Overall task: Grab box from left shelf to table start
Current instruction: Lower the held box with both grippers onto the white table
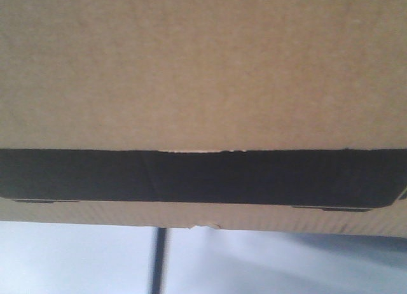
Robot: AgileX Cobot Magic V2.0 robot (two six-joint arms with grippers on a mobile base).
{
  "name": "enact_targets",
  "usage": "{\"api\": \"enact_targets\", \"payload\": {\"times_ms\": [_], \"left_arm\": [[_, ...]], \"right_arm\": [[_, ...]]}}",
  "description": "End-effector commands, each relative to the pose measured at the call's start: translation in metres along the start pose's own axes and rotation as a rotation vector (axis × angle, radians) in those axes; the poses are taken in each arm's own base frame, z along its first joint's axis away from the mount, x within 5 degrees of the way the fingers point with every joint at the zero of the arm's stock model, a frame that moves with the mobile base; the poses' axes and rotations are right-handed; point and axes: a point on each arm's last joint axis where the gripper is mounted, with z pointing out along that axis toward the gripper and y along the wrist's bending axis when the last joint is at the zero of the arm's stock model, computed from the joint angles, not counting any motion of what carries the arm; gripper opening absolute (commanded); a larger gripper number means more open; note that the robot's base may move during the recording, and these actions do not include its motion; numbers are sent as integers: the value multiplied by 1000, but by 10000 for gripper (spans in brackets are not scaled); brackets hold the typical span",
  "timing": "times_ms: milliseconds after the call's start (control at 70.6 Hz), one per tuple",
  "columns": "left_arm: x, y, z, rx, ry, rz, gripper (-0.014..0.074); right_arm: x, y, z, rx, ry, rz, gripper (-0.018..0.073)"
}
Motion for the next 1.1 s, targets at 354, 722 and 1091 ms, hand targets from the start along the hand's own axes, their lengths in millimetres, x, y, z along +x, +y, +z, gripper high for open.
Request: {"api": "enact_targets", "payload": {"times_ms": [354,722,1091], "left_arm": [[-10,-22,-16,196,-60,-54,-104],[-10,-22,-16,196,-60,-54,-104],[-10,-22,-16,196,-60,-54,-104]], "right_arm": [[-25,4,-6,-37,-211,0,57],[-25,4,-6,-37,-211,0,57],[-25,4,-6,-37,-211,0,57]]}}
